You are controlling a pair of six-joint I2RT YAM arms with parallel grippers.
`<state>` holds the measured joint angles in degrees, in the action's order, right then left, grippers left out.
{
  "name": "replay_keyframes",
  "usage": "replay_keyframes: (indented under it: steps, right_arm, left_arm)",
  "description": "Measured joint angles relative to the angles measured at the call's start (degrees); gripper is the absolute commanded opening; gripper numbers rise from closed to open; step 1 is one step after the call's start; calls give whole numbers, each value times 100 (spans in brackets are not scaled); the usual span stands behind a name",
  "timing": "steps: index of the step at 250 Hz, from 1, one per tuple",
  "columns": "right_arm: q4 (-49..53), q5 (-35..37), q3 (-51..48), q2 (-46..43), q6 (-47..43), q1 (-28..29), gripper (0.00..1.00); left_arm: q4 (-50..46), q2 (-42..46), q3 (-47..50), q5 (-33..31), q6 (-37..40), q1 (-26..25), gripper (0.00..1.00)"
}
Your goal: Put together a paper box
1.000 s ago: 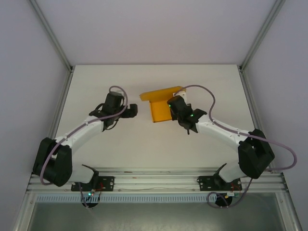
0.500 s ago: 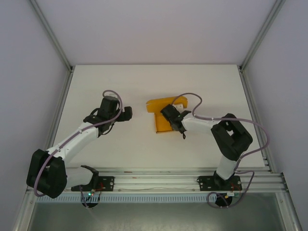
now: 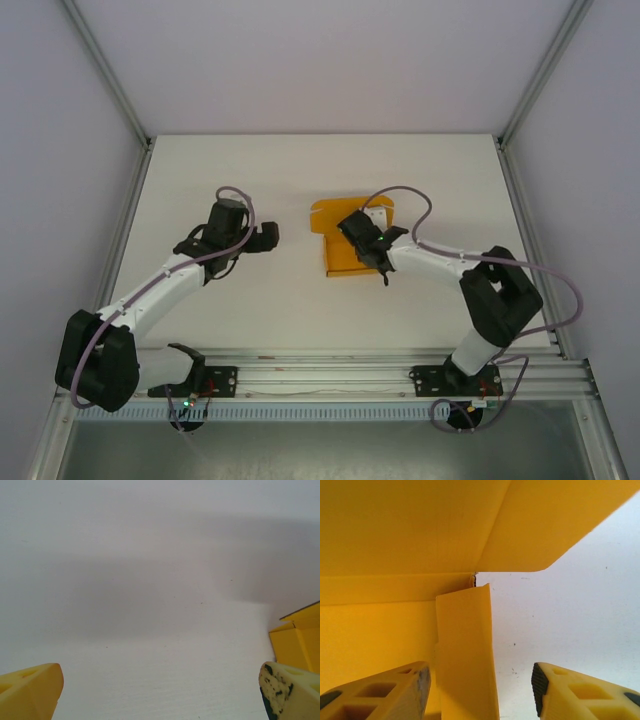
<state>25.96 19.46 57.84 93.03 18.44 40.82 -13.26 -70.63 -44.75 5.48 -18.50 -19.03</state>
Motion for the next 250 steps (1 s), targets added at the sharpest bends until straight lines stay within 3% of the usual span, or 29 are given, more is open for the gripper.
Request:
replay_keyframes:
  steps: [19, 39, 80, 110, 147, 250]
  right_arm:
    - [-61, -122, -81, -197, 50, -70, 50]
    - [-273, -422, -323, -492, 146, -221, 38]
    - [-813, -1233, -881, -894, 297, -710, 38]
    - [-1106, -1722, -1106, -887, 348, -973, 37]
    - [-1458, -2194, -1158, -793, 387, -1217, 29]
    - [-1626, -2579, -1158, -94, 422, -1325, 10]
  left_arm:
    - [63, -13, 0, 131, 24, 0, 100]
    - [138, -87, 0, 273, 42, 0, 100]
    - [262, -337, 0, 509, 57, -59, 100]
    - [339, -498, -7, 627, 59, -170, 100]
    - [376, -649, -22, 680, 61, -275, 100]
    - [411, -752, -153, 723, 63, -339, 100]
